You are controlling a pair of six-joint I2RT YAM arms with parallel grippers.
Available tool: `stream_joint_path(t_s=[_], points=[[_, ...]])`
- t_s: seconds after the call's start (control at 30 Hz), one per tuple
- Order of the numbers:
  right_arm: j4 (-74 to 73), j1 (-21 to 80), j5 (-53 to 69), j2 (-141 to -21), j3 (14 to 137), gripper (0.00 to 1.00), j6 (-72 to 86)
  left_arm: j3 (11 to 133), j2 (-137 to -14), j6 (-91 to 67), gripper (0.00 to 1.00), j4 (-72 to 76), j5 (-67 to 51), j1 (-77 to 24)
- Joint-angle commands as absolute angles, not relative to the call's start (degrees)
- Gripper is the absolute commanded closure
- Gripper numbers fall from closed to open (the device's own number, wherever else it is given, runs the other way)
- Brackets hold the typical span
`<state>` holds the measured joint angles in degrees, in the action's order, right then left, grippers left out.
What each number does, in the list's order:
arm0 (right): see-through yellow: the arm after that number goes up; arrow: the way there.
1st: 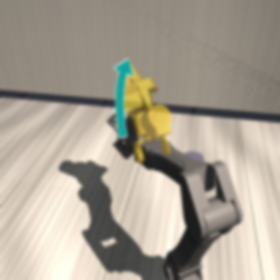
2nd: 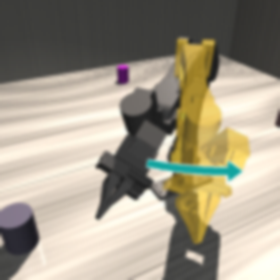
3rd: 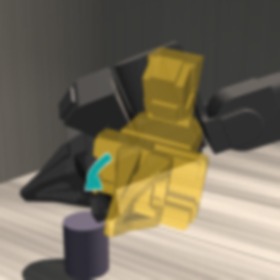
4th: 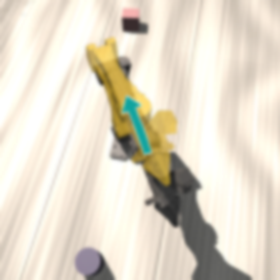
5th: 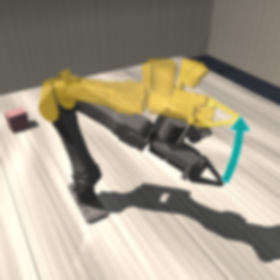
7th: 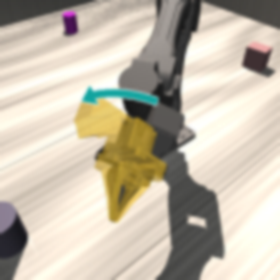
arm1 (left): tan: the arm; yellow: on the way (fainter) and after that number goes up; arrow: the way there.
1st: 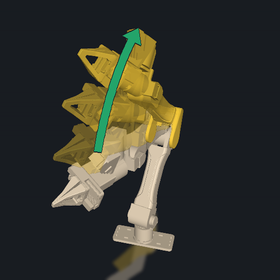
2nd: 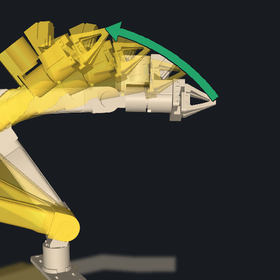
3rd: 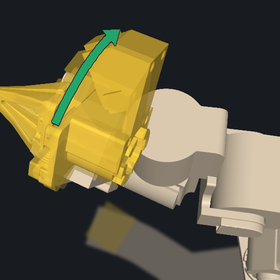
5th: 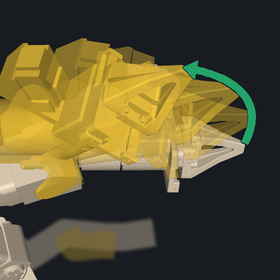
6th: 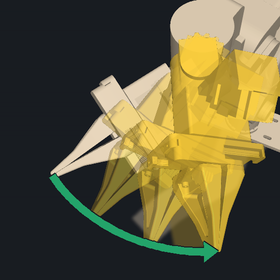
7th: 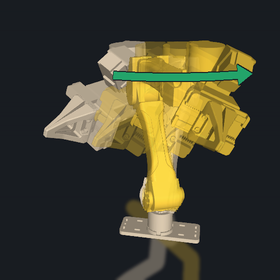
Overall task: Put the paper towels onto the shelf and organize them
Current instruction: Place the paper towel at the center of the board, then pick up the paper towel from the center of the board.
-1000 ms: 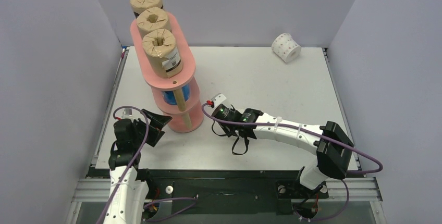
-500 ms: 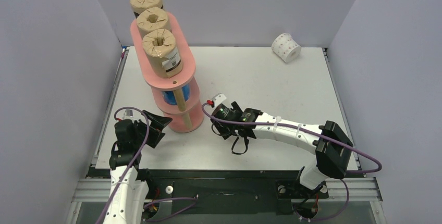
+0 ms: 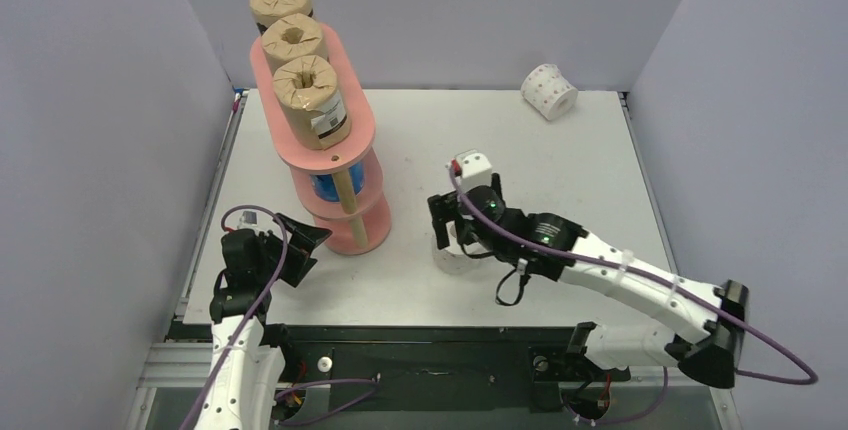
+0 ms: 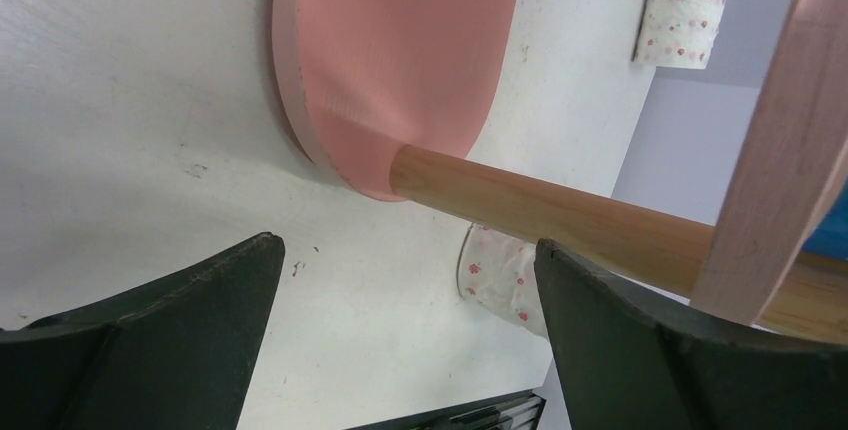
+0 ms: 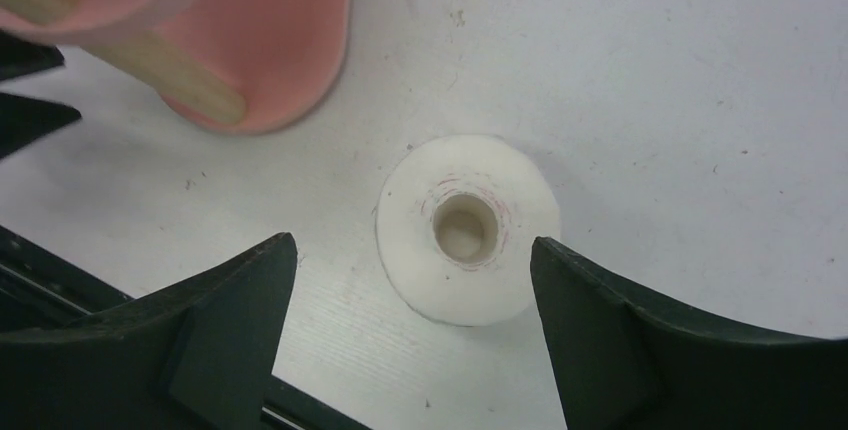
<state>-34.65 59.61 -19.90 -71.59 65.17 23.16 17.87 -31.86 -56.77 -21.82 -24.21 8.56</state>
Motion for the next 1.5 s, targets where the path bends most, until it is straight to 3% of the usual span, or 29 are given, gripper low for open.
stream_joint_path(t_s=[0.0, 0.27, 0.73, 1.3, 1.47], points=[[-28.23, 52.68, -18.41, -62.26, 58.57, 0.16, 32.64, 22.47, -33.52, -53.22, 0.04, -24.80, -23.09, 8.82], [-15.45, 36.71, -0.98, -55.08, 42.50, 0.17, 38.37, 25.33, -35.15, -50.37, 0.04, -27.91, -25.58, 13.19], [-10.76, 35.43, 3.15, -62.58, 39.04, 0.22, 37.70, 21.62, -34.31, -52.93, 0.03, -25.68, -26.80, 14.28], [-11.70, 35.73, 3.39, -68.27, 39.56, 0.41, 36.67, 20.35, -36.12, -53.35, 0.03, -23.47, -27.34, 14.33], [-11.26, 36.02, 3.43, -68.21, 39.82, 0.57, 37.07, 20.30, -36.20, -53.35, 0.04, -23.29, -27.62, 14.39]])
